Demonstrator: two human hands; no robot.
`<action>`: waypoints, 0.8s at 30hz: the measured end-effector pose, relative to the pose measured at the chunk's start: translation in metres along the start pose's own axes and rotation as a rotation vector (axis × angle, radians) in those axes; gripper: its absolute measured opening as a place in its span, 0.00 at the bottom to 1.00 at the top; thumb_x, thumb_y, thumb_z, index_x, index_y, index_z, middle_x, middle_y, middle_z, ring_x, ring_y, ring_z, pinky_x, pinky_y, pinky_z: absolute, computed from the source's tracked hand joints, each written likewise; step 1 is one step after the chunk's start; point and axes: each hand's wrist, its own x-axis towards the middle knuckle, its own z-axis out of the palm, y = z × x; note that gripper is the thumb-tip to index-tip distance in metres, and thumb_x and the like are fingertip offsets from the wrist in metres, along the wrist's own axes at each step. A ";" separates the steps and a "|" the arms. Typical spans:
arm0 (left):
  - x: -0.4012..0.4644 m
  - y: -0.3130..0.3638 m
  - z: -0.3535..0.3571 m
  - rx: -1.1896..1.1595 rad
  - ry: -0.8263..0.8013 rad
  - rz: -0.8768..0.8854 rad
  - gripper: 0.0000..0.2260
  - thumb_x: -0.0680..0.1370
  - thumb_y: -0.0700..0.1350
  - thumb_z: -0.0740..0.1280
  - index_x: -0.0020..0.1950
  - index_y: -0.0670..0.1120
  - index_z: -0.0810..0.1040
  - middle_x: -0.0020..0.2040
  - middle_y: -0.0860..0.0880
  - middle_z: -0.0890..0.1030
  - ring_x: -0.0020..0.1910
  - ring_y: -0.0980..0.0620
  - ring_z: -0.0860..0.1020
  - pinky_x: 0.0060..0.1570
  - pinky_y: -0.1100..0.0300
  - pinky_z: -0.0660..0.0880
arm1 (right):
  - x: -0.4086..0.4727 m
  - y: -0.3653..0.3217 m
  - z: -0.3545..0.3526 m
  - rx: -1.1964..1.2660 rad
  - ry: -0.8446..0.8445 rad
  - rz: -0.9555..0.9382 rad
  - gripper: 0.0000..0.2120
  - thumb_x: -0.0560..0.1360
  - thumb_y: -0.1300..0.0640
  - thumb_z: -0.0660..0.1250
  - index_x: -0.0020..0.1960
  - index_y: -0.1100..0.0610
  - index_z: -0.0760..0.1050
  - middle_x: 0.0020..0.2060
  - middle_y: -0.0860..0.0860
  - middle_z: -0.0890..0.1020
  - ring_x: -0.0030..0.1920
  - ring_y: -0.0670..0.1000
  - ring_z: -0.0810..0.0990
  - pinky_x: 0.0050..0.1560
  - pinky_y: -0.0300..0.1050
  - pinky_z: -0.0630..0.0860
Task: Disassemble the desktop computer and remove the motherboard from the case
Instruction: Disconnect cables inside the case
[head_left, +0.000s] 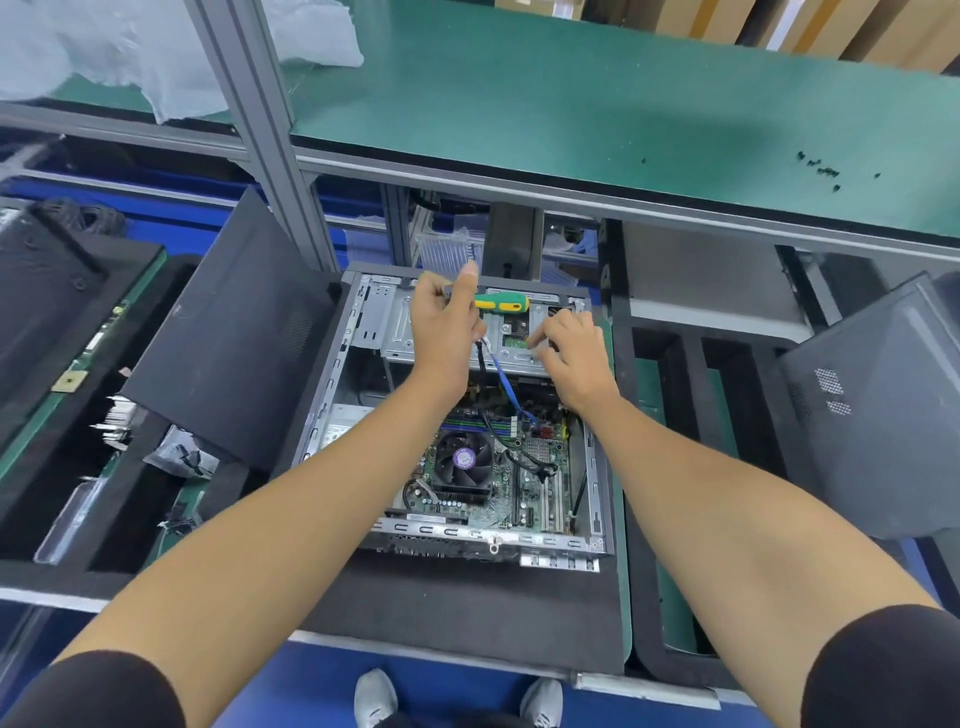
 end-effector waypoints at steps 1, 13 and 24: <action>0.002 0.002 0.003 0.008 -0.008 -0.001 0.17 0.82 0.47 0.67 0.41 0.48 0.61 0.30 0.50 0.60 0.28 0.52 0.57 0.25 0.61 0.61 | -0.002 -0.002 -0.002 0.035 -0.021 -0.050 0.13 0.73 0.48 0.58 0.46 0.52 0.78 0.42 0.41 0.73 0.49 0.49 0.67 0.51 0.51 0.64; 0.009 0.006 -0.009 0.331 -0.087 0.105 0.15 0.85 0.54 0.60 0.48 0.43 0.69 0.44 0.43 0.83 0.46 0.47 0.86 0.45 0.51 0.81 | 0.005 -0.053 0.009 0.385 -0.161 0.208 0.17 0.76 0.51 0.60 0.31 0.56 0.65 0.25 0.53 0.70 0.29 0.53 0.67 0.36 0.49 0.63; -0.005 -0.018 -0.048 0.273 -0.363 -0.226 0.27 0.73 0.54 0.76 0.60 0.46 0.63 0.60 0.43 0.79 0.56 0.44 0.84 0.51 0.54 0.82 | -0.011 -0.036 0.008 0.495 -0.081 0.277 0.18 0.78 0.54 0.59 0.29 0.55 0.69 0.21 0.51 0.74 0.24 0.52 0.73 0.33 0.49 0.73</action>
